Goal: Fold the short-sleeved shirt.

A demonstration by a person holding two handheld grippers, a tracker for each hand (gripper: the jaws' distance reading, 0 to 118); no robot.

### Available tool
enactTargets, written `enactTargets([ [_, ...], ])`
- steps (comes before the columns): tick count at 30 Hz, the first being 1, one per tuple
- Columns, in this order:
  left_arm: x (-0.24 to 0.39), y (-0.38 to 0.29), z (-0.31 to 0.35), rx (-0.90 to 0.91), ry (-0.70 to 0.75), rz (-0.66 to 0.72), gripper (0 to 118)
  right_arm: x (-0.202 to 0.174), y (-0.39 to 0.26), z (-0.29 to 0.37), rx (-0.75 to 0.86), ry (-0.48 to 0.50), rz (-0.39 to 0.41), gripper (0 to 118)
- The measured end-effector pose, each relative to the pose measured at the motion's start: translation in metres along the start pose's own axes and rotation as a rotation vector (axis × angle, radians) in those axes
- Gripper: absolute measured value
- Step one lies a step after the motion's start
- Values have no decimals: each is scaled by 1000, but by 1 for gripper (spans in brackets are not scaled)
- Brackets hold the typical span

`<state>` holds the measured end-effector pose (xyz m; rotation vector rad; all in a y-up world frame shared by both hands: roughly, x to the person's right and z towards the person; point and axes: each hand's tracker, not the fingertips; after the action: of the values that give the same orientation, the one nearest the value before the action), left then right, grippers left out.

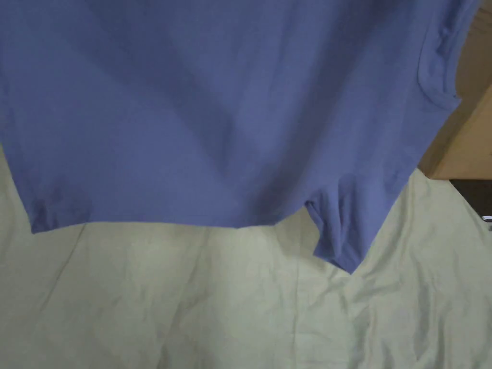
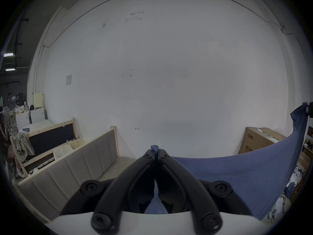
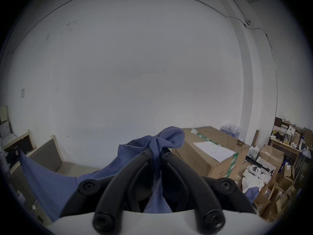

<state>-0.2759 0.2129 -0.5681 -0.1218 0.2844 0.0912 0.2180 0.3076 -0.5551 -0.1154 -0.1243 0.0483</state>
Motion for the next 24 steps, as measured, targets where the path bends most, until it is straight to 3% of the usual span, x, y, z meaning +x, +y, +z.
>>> enactTargets([
  [2, 8, 7, -22, 16, 15, -9, 1, 2, -1, 0, 31, -25, -19, 8],
  [4, 17, 11, -42, 42, 33, -31, 1, -27, 25, -64, 53, -29, -30, 8],
  [12, 39, 2, -116, 71, 71, -81, 1, -57, 23, -138, 169, -87, 29, 8],
  [20, 30, -54, -133, 58, 106, -46, 1, -69, -24, -158, 203, -36, -14, 8],
  [24, 21, -102, -117, -15, 85, 2, 1, -64, -69, -152, 100, 75, -46, 8],
])
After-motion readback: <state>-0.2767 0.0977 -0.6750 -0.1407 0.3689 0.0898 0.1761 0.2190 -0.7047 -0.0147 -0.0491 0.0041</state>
